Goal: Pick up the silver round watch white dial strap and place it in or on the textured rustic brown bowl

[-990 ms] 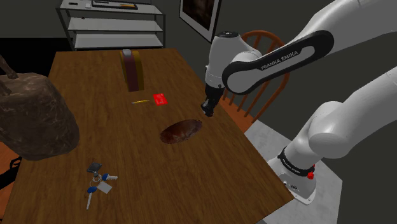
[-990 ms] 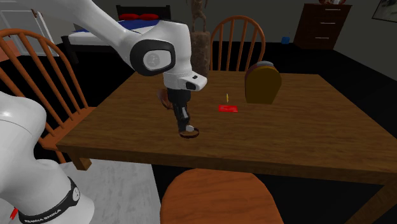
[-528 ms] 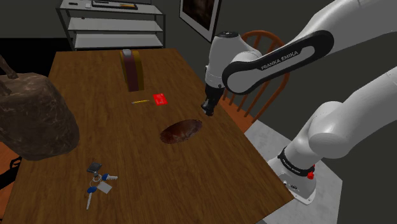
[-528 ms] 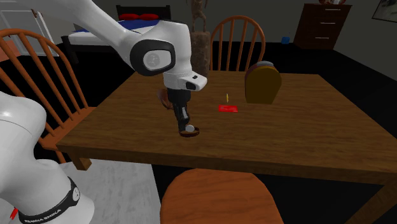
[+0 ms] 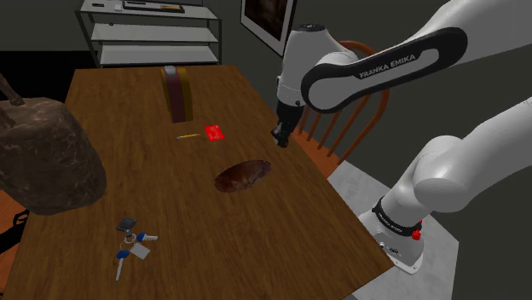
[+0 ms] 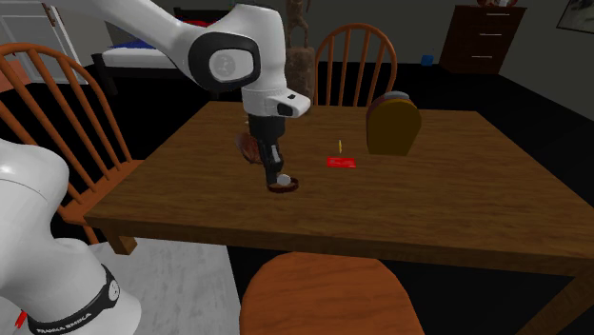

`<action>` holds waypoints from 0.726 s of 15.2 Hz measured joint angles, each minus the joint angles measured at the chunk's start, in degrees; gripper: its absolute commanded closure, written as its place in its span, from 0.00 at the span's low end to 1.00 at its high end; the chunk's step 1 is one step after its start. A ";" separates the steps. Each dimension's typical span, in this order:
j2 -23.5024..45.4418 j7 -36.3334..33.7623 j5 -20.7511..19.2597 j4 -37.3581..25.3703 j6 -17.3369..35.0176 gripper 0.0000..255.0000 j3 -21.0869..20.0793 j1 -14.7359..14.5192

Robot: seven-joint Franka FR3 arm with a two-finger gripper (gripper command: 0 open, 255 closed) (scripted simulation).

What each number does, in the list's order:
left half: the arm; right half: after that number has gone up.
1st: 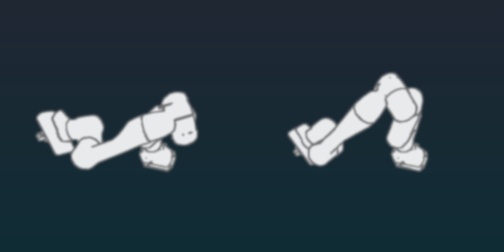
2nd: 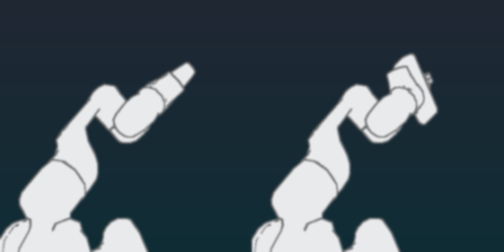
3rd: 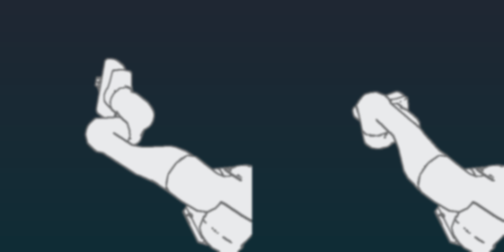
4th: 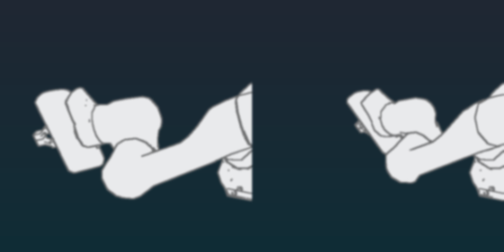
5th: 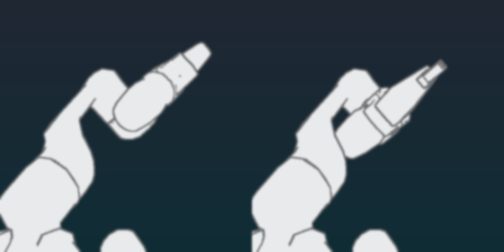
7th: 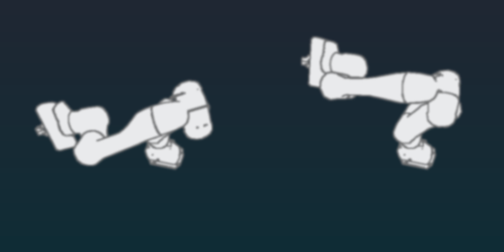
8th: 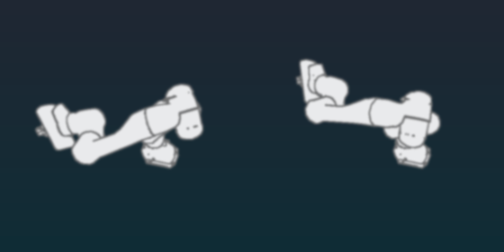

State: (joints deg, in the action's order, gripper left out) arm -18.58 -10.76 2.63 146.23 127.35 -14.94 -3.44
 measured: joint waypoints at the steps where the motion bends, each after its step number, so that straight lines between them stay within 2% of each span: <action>1: -0.58 0.19 0.09 -0.25 -0.83 1.00 0.15 -0.01; 11: -4.14 0.99 0.44 -5.29 -9.37 1.00 0.98 -0.13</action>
State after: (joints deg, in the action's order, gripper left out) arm -22.72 -9.77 3.07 140.94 117.98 -13.96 -3.57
